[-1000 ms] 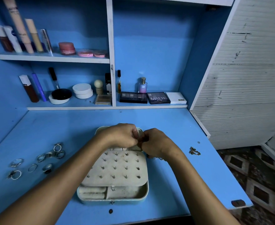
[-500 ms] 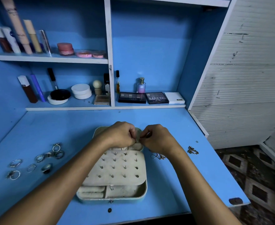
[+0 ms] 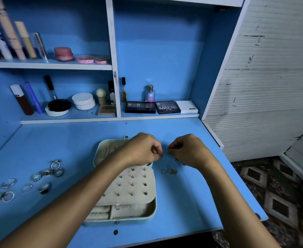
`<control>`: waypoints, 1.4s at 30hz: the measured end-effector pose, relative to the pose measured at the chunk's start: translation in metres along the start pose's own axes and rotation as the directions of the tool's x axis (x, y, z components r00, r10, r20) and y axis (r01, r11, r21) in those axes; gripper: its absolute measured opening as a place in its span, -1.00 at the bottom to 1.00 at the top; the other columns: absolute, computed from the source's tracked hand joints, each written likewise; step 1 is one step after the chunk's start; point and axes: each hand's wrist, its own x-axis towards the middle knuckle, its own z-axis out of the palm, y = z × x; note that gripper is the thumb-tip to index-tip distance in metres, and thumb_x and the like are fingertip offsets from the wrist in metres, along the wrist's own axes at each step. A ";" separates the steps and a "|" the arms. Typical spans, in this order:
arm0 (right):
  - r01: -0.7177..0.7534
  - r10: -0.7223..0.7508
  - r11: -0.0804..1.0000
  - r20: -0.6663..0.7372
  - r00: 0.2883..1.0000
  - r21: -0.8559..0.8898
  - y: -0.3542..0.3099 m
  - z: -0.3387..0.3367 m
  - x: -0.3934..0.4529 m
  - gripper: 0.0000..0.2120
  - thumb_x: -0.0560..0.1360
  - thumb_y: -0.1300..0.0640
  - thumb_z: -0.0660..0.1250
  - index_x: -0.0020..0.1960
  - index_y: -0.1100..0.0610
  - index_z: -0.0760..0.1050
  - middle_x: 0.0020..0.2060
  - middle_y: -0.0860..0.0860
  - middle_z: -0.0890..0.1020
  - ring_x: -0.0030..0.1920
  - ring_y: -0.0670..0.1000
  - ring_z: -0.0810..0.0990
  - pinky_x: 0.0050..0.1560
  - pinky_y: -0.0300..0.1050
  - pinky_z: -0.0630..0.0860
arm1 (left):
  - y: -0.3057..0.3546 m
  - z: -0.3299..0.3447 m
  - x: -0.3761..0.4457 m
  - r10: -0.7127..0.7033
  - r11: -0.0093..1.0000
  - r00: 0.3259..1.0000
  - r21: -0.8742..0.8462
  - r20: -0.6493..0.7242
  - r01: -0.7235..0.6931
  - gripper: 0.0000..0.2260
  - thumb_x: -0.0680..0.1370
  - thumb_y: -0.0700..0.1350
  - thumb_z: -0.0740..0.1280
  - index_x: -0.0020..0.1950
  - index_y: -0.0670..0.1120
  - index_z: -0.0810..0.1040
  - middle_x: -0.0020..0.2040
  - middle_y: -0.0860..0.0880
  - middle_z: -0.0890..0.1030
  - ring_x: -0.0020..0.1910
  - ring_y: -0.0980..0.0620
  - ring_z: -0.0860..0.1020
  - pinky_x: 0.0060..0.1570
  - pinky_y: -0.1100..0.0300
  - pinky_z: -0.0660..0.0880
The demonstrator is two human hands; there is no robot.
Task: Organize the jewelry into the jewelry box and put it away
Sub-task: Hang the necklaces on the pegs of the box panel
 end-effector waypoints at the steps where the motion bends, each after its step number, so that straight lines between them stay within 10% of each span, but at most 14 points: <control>1: -0.008 0.008 1.000 0.009 1.000 -0.024 0.003 0.000 -0.001 -0.87 0.49 0.15 0.41 -0.22 0.01 0.63 -0.37 -0.06 0.62 -0.42 -0.03 0.56 -0.42 -0.26 0.49 | 0.002 0.002 0.001 0.008 1.000 1.000 0.021 0.022 -0.008 -0.91 0.47 -0.14 0.46 -0.07 0.02 0.72 -0.22 0.14 0.59 -0.22 0.25 0.55 -0.25 0.53 0.35; 30: -0.018 0.050 0.986 0.190 0.980 -0.167 0.030 -0.002 -0.013 -0.93 0.46 0.10 0.49 -0.08 0.03 0.63 -0.19 -0.05 0.64 -0.34 -0.06 0.57 -0.22 -0.16 0.62 | 0.022 0.018 0.011 -0.056 0.962 0.937 0.271 0.346 -0.043 -0.86 0.49 -0.11 0.31 -0.17 -0.15 0.62 -0.18 -0.09 0.65 -0.13 -0.09 0.61 -0.14 0.02 0.60; 42: 0.035 -0.031 0.998 0.085 0.996 -0.054 0.037 0.000 -0.011 -0.92 0.53 0.09 0.38 -0.13 -0.05 0.61 -0.22 -0.13 0.64 -0.28 -0.15 0.56 -0.31 -0.30 0.45 | 0.015 -0.006 0.017 -0.047 0.988 0.989 -0.137 0.142 0.066 -0.96 0.48 -0.03 0.41 -0.16 0.08 0.58 -0.19 0.14 0.63 -0.16 0.10 0.59 -0.01 0.07 0.56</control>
